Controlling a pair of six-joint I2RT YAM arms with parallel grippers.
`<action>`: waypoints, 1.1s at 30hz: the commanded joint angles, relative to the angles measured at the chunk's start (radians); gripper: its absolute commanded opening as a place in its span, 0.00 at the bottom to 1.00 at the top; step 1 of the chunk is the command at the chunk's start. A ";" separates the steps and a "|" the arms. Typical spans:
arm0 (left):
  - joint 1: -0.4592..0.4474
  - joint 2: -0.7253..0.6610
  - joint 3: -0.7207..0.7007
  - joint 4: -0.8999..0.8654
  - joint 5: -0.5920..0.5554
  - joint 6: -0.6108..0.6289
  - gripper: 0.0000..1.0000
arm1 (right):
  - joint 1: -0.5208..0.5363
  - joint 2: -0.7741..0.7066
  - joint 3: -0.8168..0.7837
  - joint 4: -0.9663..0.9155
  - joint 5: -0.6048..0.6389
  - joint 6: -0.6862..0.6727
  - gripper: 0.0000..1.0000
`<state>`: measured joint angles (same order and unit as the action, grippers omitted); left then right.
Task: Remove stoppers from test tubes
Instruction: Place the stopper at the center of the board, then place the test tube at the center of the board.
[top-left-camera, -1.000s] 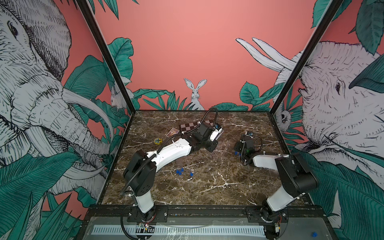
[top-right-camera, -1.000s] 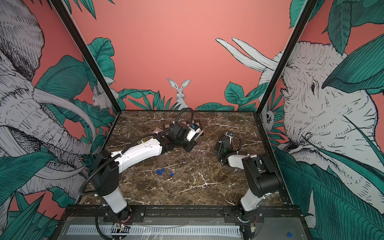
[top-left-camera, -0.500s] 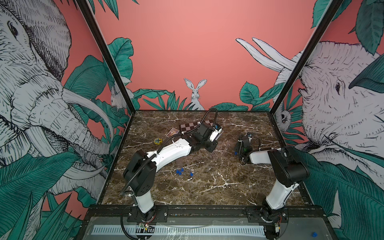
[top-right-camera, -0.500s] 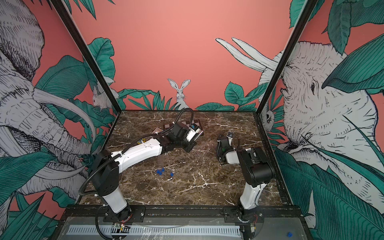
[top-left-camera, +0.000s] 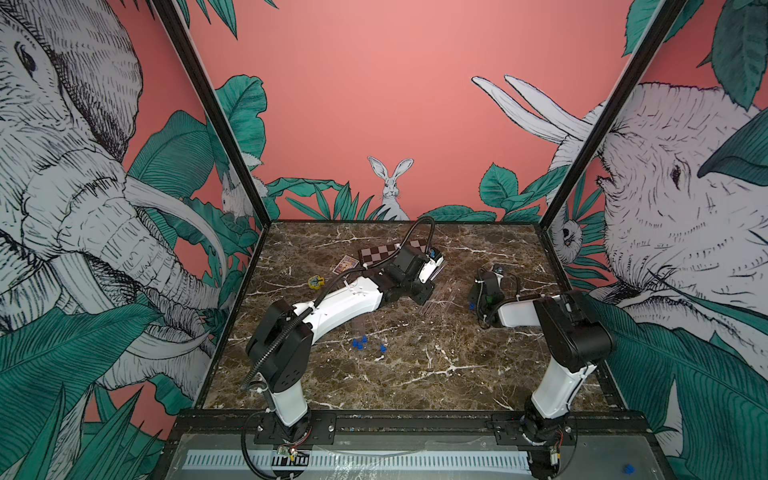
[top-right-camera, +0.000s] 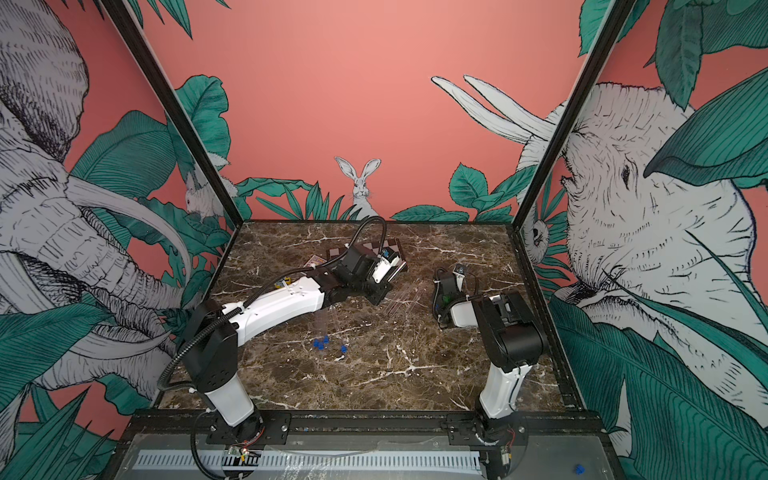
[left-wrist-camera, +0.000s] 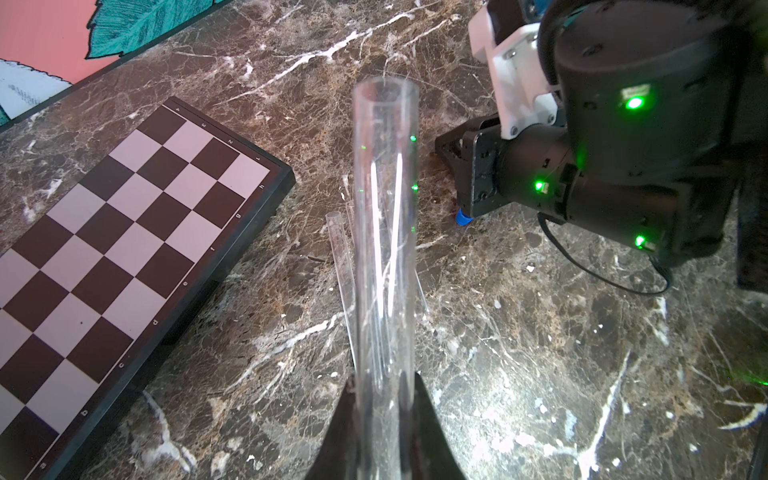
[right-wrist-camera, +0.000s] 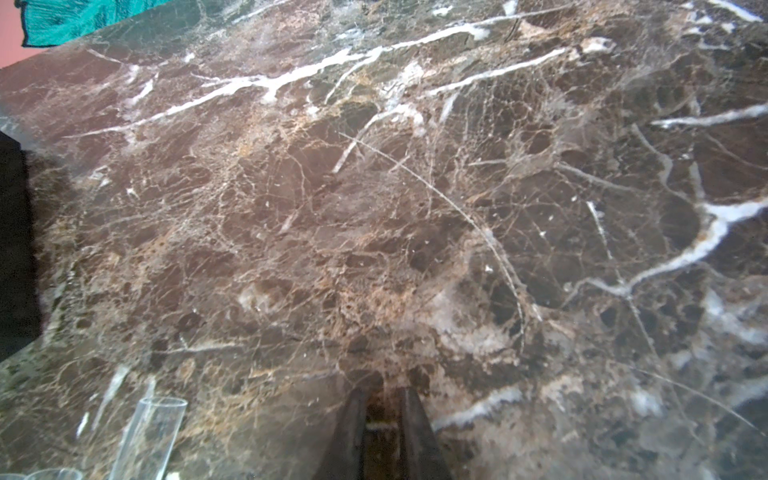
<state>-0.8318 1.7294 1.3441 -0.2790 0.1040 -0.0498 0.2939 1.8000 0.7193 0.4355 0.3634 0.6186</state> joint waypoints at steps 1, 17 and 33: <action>0.007 -0.042 -0.006 -0.001 0.002 -0.017 0.00 | -0.001 0.011 0.020 0.003 0.016 0.000 0.20; 0.013 -0.038 -0.008 -0.015 0.002 -0.015 0.00 | 0.000 -0.169 0.072 -0.108 -0.026 -0.039 0.34; 0.025 0.170 0.093 -0.133 -0.005 -0.012 0.00 | -0.005 -0.691 0.083 -0.371 -0.011 -0.157 0.38</action>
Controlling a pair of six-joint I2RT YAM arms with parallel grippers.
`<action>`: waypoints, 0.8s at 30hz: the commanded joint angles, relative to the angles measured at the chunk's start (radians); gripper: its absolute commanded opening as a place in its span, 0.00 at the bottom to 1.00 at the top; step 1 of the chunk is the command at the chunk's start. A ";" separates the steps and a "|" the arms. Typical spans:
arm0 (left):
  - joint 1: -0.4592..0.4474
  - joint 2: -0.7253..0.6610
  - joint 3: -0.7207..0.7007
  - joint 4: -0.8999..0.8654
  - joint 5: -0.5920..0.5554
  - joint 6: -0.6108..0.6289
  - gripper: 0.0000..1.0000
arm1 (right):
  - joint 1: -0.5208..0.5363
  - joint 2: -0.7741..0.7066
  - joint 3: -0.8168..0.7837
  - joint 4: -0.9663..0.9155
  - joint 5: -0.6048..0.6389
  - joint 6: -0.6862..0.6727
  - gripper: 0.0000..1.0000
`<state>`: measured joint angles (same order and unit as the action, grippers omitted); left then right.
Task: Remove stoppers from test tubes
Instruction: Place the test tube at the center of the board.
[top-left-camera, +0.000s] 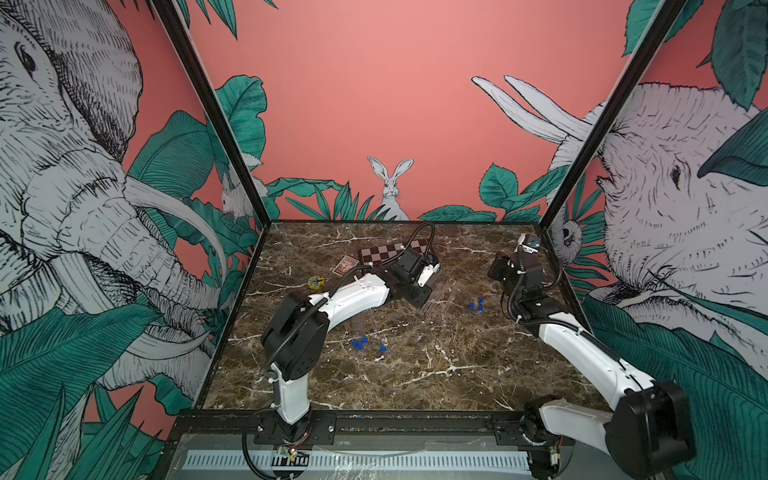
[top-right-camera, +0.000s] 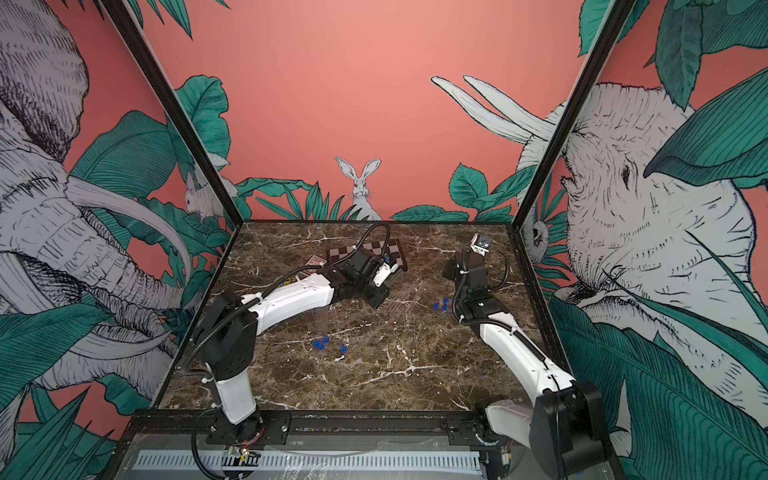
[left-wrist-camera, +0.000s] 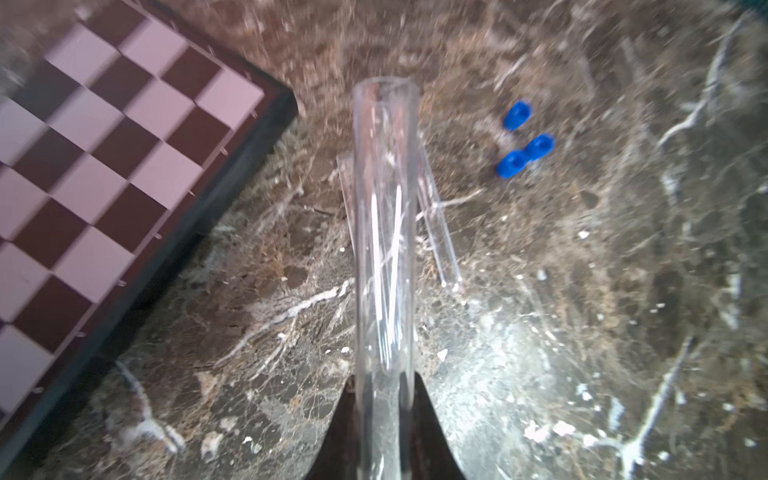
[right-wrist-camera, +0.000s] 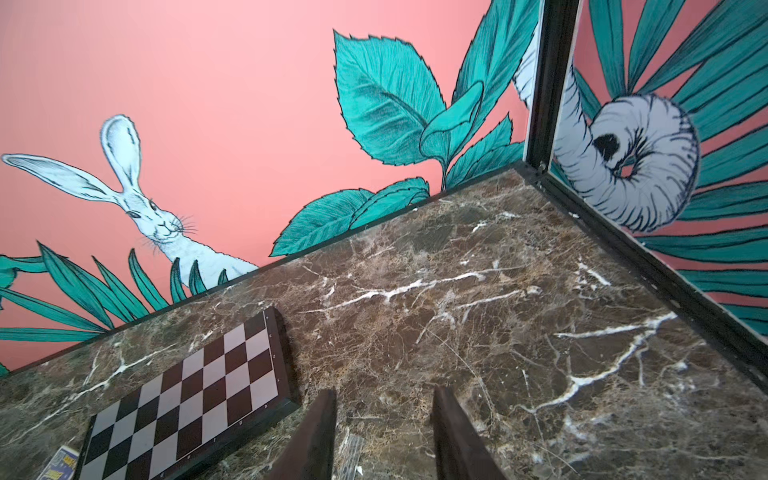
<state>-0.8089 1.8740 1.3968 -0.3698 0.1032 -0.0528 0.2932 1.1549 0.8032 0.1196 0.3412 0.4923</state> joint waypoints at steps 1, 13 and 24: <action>0.002 0.047 0.056 -0.045 -0.011 -0.006 0.00 | -0.004 -0.062 0.005 -0.071 0.010 -0.036 0.38; 0.014 0.211 0.217 -0.134 -0.146 -0.019 0.00 | -0.005 -0.207 0.001 -0.155 0.018 -0.082 0.39; 0.027 0.312 0.321 -0.239 -0.153 -0.017 0.00 | -0.006 -0.238 -0.013 -0.171 0.010 -0.074 0.40</action>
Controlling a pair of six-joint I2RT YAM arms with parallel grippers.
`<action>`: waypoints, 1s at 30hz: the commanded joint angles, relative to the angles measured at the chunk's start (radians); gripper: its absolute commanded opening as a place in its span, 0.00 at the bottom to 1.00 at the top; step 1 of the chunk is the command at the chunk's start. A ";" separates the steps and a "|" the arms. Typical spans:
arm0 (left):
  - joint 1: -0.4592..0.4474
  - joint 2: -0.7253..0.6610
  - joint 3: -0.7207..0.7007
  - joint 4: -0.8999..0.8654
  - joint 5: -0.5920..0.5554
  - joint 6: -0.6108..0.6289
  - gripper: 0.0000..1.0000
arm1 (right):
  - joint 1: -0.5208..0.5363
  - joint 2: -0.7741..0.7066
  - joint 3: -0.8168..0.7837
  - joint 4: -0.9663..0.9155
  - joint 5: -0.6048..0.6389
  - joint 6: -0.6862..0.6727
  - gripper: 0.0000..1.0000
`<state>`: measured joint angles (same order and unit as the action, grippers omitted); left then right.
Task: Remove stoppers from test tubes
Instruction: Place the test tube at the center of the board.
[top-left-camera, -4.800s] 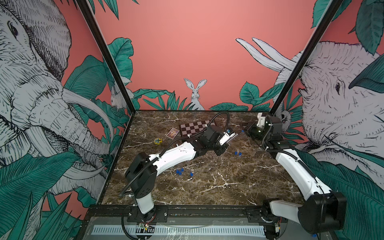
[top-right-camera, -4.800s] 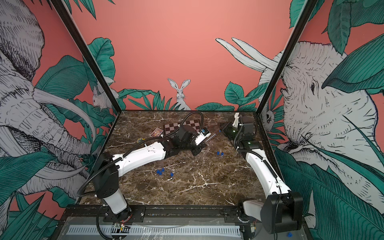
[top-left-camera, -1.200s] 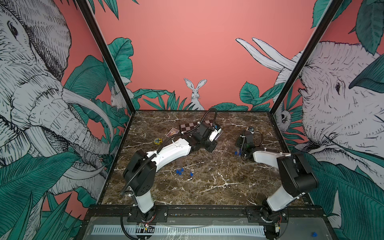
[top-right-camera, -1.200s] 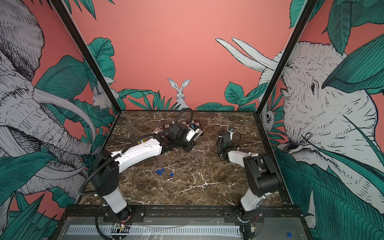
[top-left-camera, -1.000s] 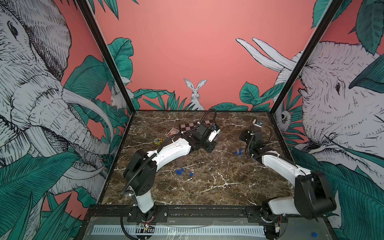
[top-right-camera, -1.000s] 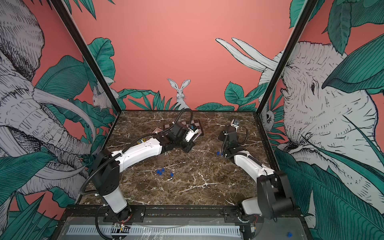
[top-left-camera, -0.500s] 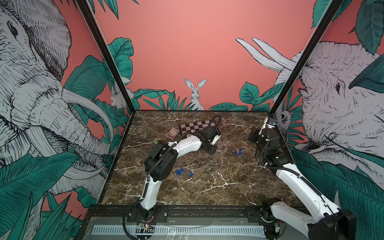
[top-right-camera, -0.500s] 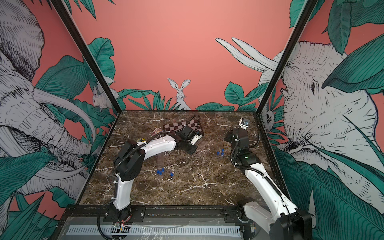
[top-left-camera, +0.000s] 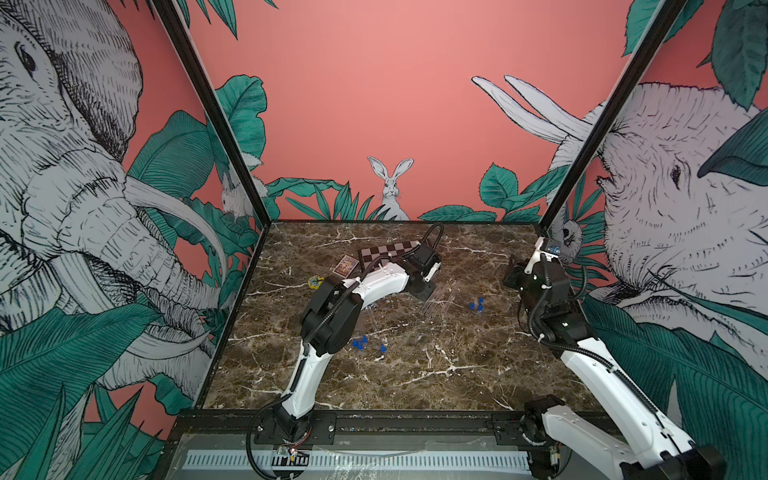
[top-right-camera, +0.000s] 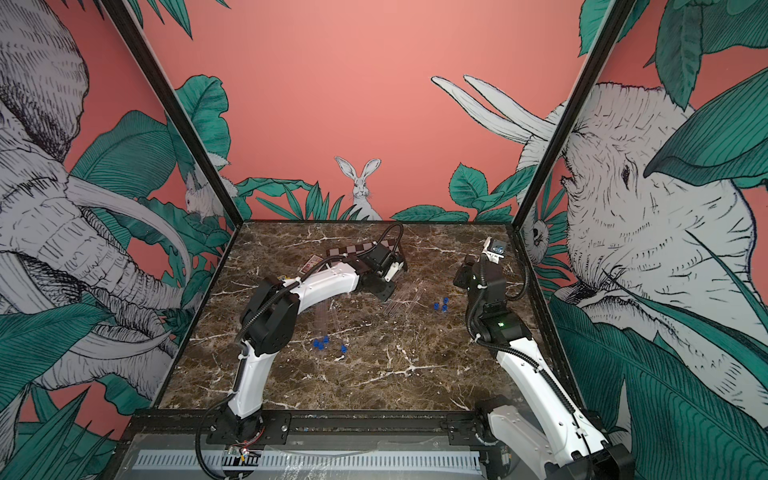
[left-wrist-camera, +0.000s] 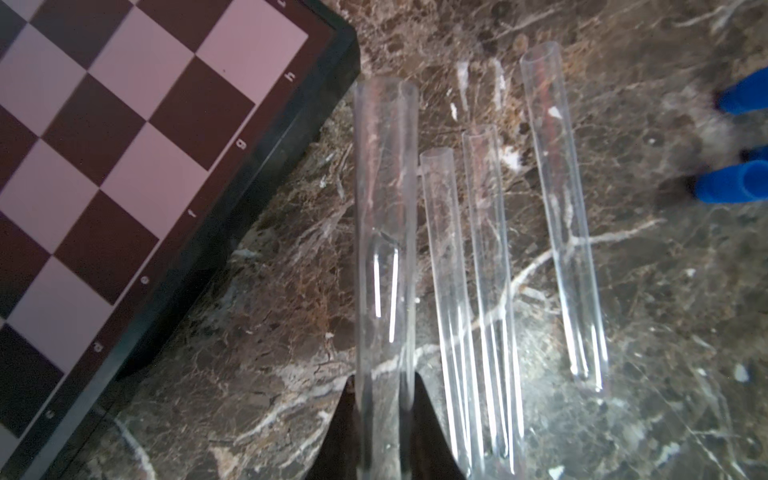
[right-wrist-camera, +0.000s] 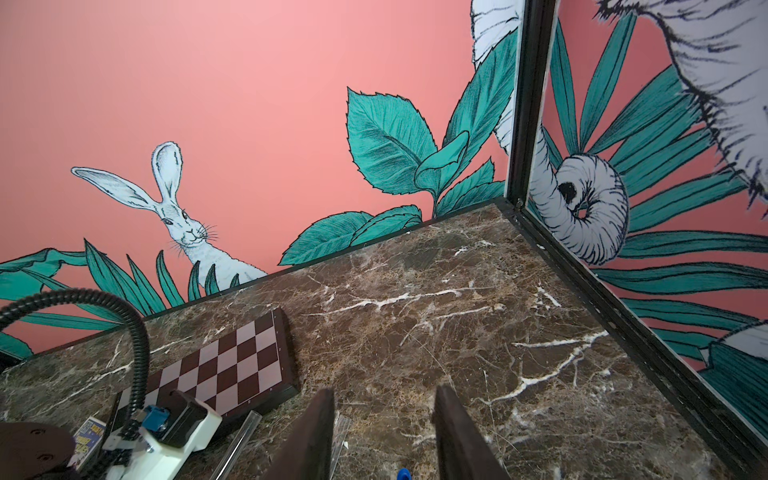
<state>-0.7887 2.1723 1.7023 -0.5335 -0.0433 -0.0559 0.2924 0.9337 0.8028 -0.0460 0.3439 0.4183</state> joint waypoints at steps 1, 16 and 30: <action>0.010 0.019 0.022 -0.086 -0.007 -0.014 0.00 | -0.005 -0.019 -0.010 -0.009 0.005 0.000 0.40; 0.018 0.074 0.073 -0.149 0.017 -0.015 0.01 | -0.005 -0.021 -0.006 -0.012 -0.008 0.004 0.40; 0.019 0.092 0.084 -0.163 0.029 -0.017 0.22 | -0.006 -0.018 -0.013 -0.010 -0.012 0.008 0.40</action>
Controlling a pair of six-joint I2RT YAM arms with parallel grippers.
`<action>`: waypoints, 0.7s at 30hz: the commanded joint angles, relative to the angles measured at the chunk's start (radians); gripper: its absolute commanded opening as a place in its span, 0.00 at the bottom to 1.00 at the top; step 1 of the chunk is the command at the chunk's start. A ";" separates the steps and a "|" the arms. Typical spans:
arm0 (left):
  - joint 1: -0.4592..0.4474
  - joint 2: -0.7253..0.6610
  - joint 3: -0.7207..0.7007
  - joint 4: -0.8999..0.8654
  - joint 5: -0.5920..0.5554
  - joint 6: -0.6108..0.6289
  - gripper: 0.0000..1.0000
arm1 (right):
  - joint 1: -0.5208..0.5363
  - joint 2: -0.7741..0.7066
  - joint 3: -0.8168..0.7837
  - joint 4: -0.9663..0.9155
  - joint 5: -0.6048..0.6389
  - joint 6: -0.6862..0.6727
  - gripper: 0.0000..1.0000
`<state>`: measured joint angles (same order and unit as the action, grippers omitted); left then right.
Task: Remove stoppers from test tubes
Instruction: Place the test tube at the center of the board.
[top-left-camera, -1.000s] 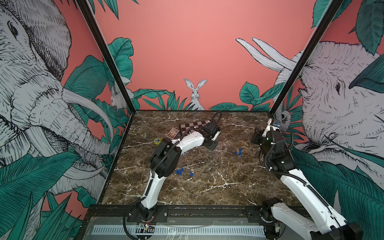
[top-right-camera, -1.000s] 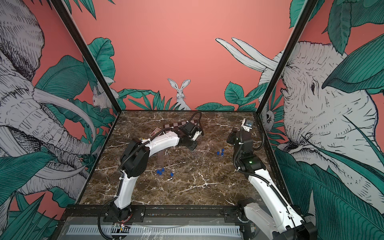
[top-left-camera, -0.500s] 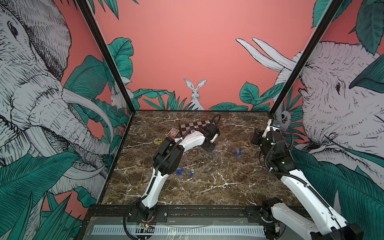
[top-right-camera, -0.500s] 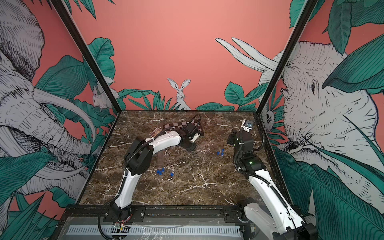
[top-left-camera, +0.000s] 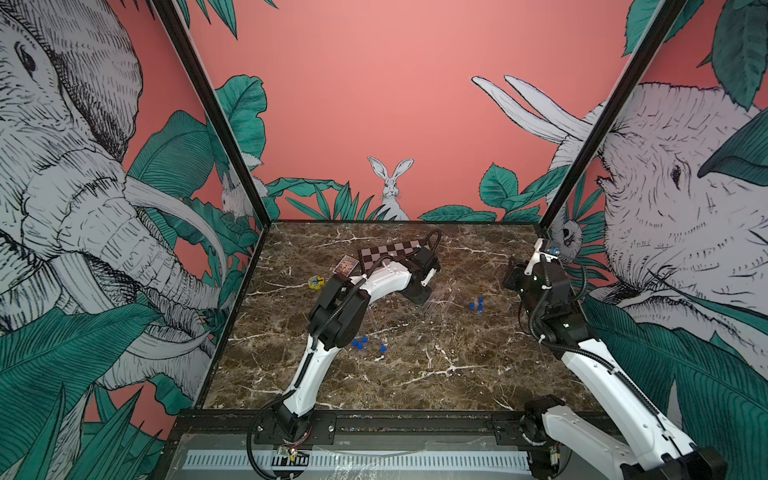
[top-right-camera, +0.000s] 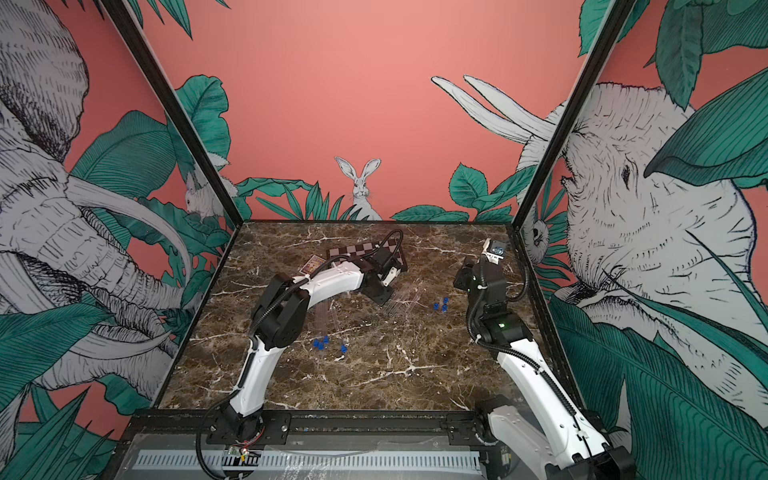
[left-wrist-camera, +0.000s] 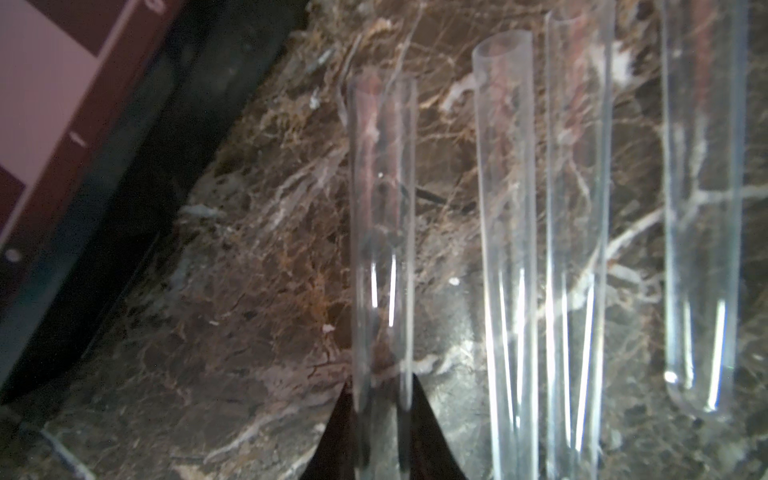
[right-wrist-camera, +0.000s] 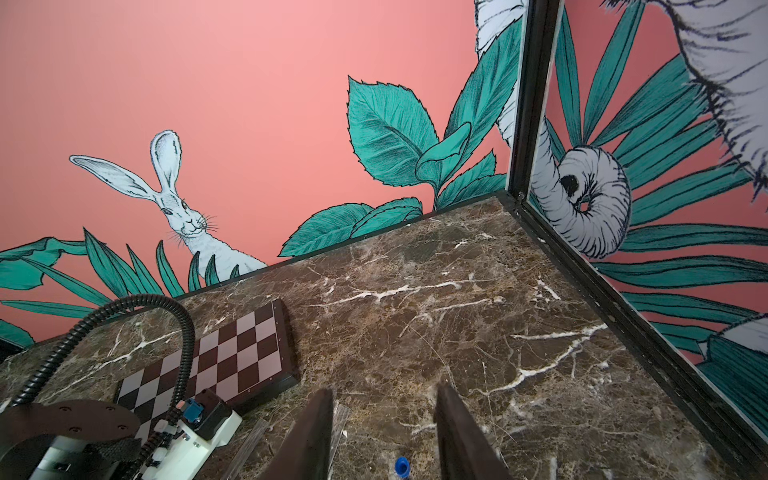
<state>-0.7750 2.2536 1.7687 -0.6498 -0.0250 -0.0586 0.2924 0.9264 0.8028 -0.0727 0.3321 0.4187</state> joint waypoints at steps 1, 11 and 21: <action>0.005 0.010 0.018 -0.048 0.011 -0.015 0.24 | -0.005 -0.012 -0.014 0.017 -0.001 0.009 0.40; 0.005 0.006 0.017 -0.047 0.013 -0.014 0.28 | -0.006 -0.001 -0.010 0.025 -0.011 0.016 0.41; 0.005 -0.061 -0.007 -0.008 -0.032 0.005 0.42 | -0.005 0.018 -0.005 0.033 -0.044 0.036 0.41</action>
<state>-0.7712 2.2528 1.7683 -0.6498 -0.0334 -0.0551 0.2924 0.9417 0.8028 -0.0715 0.2996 0.4381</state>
